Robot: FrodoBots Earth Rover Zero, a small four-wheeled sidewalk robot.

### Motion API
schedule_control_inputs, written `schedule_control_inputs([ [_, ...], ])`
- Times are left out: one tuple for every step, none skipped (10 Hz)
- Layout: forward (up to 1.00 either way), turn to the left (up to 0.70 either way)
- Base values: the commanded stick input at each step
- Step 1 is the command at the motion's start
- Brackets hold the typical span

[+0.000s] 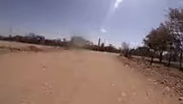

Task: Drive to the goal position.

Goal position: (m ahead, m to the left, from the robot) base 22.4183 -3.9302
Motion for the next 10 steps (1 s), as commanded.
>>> schedule_control_inputs([
  [1.00, 0.00],
  [1.00, 0.00],
  [1.00, 0.00],
  [1.00, 0.00],
  [1.00, 0.00],
  [1.00, 0.00],
  [1.00, 0.00],
  [1.00, 0.00],
  [1.00, 0.00],
  [1.00, 0.00],
])
